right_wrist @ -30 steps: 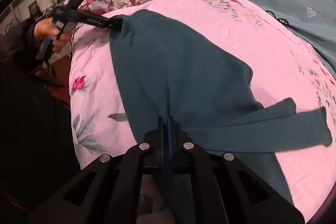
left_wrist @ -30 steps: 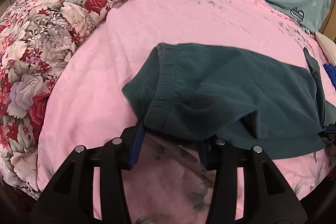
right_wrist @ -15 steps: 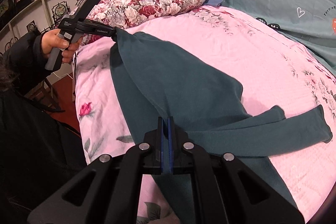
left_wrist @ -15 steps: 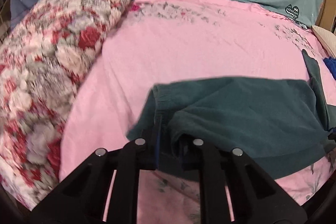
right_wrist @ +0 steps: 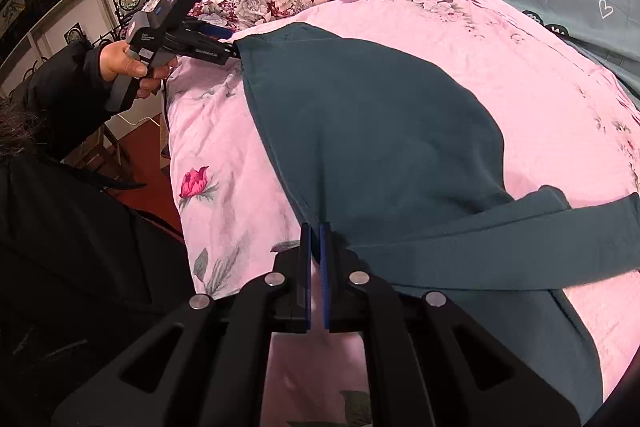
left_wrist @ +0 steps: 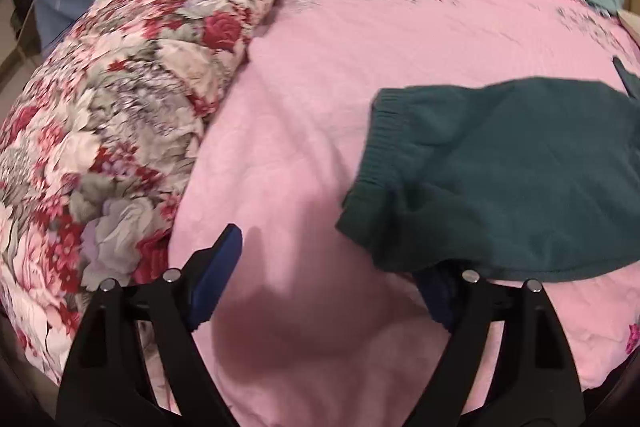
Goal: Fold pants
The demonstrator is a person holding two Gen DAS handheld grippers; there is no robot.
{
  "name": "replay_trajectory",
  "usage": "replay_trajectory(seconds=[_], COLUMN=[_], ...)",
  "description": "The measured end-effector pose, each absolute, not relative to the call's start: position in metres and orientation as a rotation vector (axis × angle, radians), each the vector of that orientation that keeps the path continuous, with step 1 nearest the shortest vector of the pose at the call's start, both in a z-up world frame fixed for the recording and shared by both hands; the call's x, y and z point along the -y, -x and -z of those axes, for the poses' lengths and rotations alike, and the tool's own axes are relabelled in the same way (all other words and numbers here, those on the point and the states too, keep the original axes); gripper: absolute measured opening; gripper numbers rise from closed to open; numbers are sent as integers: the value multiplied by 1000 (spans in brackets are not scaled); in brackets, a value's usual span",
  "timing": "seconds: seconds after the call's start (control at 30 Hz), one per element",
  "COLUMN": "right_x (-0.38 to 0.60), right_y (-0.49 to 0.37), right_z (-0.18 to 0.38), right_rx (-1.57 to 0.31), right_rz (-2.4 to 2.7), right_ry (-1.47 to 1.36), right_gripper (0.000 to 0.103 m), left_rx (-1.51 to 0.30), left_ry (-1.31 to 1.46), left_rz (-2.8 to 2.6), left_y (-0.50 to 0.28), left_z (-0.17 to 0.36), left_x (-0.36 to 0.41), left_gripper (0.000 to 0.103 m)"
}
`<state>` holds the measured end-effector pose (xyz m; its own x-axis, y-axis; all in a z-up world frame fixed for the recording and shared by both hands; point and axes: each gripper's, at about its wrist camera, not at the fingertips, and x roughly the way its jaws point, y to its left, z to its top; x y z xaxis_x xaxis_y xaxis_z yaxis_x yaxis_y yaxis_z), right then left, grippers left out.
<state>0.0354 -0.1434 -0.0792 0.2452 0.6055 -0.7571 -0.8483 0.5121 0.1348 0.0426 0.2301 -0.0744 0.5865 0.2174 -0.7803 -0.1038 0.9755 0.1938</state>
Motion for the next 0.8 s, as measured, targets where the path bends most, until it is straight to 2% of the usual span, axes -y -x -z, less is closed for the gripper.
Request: replay_trajectory(seconds=[0.23, 0.37, 0.53, 0.8], right_x=[144, 145, 147, 148], right_y=[-36, -36, -36, -38], right_z=[85, 86, 87, 87], right_rx=[-875, -873, -873, -874], right_rz=[-1023, -1025, -1035, -1040], right_ry=[314, 310, 299, 279], right_gripper=[5, 5, 5, 5], left_rx=[-904, -932, -965, -861], left_ry=[-185, -203, -192, -67], left_rz=[-222, -278, -324, -114], left_y=[-32, -35, -31, -22], left_z=[52, 44, 44, 22], left_x=[-219, -225, -236, -199], left_gripper=[86, 91, 91, 95])
